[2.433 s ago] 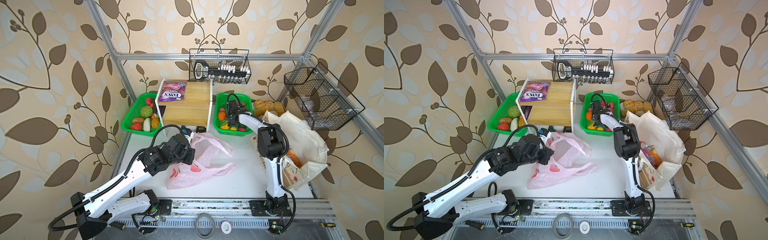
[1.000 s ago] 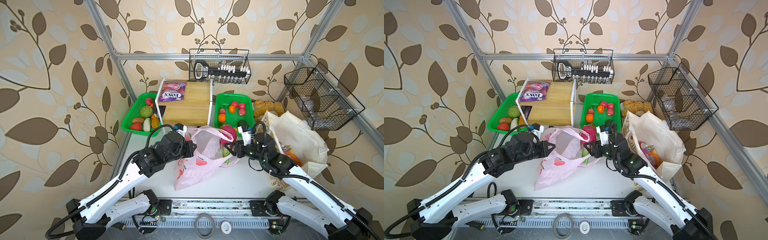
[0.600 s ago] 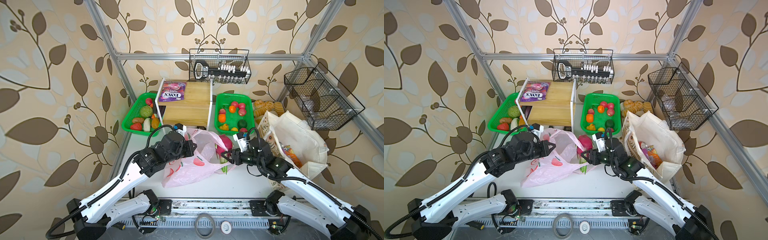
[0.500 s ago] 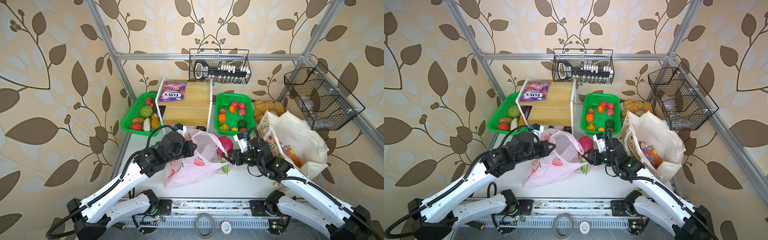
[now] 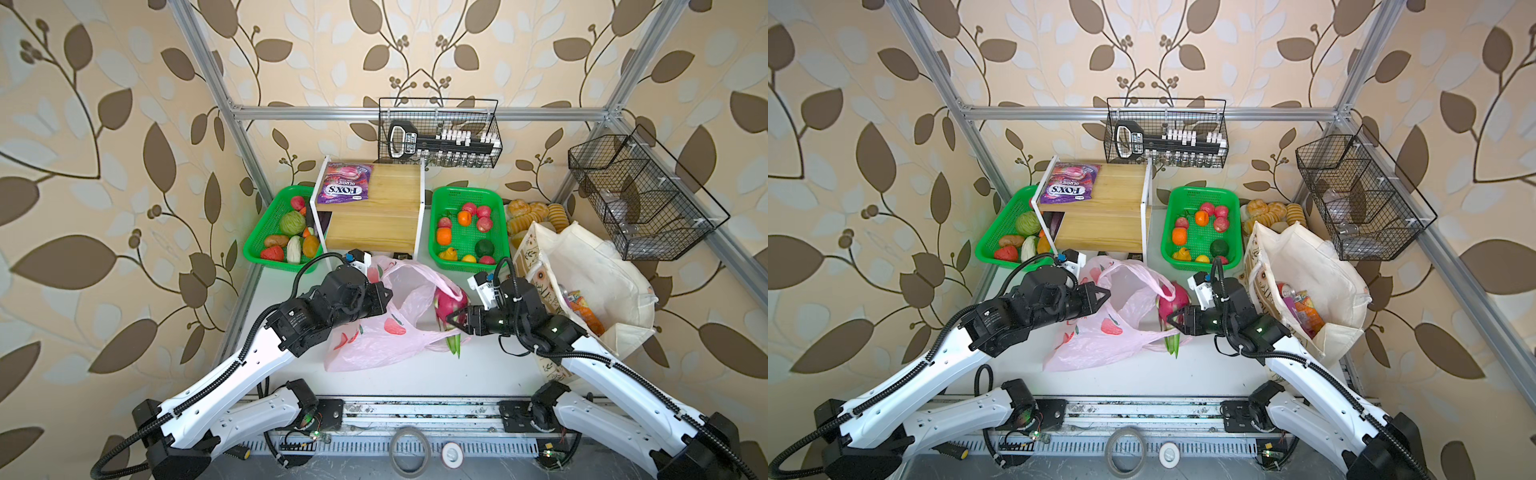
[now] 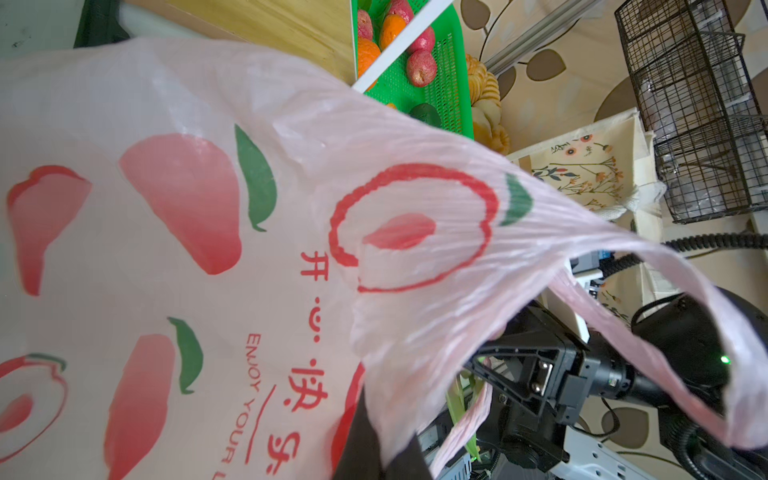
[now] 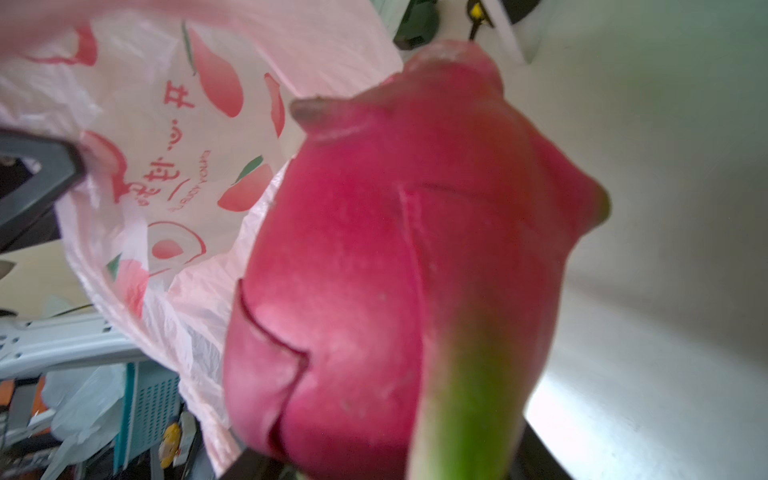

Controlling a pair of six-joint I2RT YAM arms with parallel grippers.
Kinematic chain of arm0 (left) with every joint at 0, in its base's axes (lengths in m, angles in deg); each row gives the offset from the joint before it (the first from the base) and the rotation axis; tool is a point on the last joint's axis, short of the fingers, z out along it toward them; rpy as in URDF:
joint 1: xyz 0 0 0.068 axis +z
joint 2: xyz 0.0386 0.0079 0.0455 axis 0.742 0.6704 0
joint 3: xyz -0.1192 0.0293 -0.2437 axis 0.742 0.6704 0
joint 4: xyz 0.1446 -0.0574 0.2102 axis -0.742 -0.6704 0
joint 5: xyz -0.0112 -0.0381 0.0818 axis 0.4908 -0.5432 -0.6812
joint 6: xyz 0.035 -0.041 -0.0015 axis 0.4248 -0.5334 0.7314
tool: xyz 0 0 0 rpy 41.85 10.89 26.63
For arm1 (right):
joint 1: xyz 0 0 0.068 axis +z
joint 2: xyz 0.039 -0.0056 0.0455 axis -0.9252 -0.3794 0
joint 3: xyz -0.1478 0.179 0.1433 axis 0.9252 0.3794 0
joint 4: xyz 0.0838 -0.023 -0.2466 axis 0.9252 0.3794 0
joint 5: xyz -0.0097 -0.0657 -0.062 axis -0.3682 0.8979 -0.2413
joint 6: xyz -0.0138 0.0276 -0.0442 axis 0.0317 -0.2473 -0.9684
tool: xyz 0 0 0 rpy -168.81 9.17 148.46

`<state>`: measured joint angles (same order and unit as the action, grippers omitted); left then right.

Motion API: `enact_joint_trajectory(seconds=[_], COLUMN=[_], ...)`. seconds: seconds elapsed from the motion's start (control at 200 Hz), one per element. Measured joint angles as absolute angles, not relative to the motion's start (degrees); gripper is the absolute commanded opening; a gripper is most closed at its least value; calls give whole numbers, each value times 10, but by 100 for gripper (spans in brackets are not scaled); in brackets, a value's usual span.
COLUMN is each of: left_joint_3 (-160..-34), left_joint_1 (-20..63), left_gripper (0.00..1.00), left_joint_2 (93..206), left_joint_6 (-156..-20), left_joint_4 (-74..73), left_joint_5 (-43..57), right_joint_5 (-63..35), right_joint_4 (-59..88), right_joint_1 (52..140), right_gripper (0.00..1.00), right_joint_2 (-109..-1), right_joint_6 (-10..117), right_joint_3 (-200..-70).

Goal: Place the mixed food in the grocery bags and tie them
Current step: 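Lift the dragon fruit with the right gripper and carry it to the bag opening, then lower the dragon fruit into the pink bag held open by the left gripper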

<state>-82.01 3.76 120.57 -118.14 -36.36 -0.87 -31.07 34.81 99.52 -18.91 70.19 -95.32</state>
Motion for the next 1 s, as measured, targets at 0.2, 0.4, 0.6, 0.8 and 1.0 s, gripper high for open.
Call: enact_joint_trajectory(seconds=[0.2, 0.4, 0.6, 0.8, 1.0], left_joint_3=[-817, -815, -803, -786, -778], left_joint_1=[38, 38, 38, 38, 38], left_gripper=[0, 0, 0, 0, 0], left_joint_2=[1213, 1219, 1219, 1226, 1243], left_joint_6=[-1181, -1181, -1175, -1162, -1162], left_joint_4=[-344, -340, -318, -260, -216], left_joint_5=[6, 15, 32, 118, 168], right_joint_5=[-371, -356, -353, -352, -350], right_joint_4=[299, 283, 269, 250, 224], right_joint_1=[1050, 1057, 1058, 1058, 1028], right_gripper=[40, 37, 38, 40, 42], right_joint_2=[-199, -204, -193, -221, -246], right_joint_6=[696, 695, 693, 706, 769], right_joint_3=[-965, -970, -970, -976, -989])
